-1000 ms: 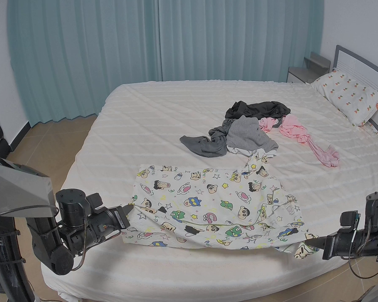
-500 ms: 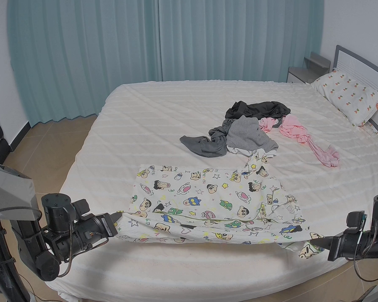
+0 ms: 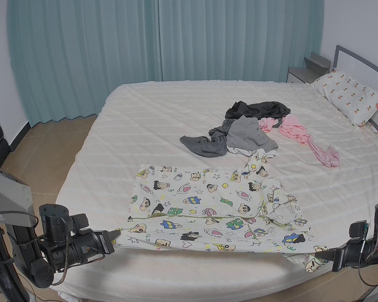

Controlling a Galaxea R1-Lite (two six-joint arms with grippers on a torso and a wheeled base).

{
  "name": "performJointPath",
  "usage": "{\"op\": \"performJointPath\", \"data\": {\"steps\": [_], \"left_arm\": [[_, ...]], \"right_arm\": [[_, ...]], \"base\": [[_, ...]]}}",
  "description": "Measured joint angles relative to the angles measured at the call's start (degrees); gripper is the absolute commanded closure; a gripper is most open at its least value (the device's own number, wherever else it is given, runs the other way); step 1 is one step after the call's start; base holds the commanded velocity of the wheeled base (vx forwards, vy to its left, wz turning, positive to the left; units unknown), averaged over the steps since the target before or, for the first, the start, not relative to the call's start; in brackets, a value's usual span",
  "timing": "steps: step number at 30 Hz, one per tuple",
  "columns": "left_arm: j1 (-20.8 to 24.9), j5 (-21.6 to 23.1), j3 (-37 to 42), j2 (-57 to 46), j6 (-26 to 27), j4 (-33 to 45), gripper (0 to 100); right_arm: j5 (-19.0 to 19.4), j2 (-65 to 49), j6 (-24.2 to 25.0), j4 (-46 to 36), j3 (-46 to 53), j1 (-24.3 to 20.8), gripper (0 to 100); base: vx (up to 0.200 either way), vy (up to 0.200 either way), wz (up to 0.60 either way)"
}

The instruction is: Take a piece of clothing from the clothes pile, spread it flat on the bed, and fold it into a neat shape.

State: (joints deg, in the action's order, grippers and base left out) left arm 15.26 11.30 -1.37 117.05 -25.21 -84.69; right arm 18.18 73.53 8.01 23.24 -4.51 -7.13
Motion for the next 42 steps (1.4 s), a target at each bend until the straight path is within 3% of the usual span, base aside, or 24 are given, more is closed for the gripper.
{"op": "performJointPath", "data": {"steps": [11, 24, 30, 31, 42], "left_arm": [[-0.39, 0.77, -3.84, 3.43, 0.37, 0.24, 100], [-0.63, 0.73, -17.79, 11.67, -0.11, 0.79, 100], [-0.68, 0.62, -26.55, 16.52, -0.22, 5.49, 100], [-0.68, 0.62, -27.77, 17.2, -0.24, 6.38, 0], [-0.83, -0.68, -40.67, 24.17, -0.33, 15.66, 0]], "right_arm": [[0.05, -0.61, -0.54, -0.66, -1.44, 1.12, 100], [0.16, 4.89, -0.4, -0.15, -4.78, 2.34, 100], [0.34, 11.12, -0.49, 0.09, -7.42, 2.51, 100], [0.38, 12.13, -0.51, 0.29, -7.73, 2.54, 100], [0.67, 21.59, -0.55, 6.55, -8.5, 2.73, 100]], "base": [[0.0, 0.0, 0.0], [0.0, 0.0, 0.0], [0.0, 0.0, 0.0], [0.0, 0.0, 0.0], [0.0, 0.0, 0.0]]}}
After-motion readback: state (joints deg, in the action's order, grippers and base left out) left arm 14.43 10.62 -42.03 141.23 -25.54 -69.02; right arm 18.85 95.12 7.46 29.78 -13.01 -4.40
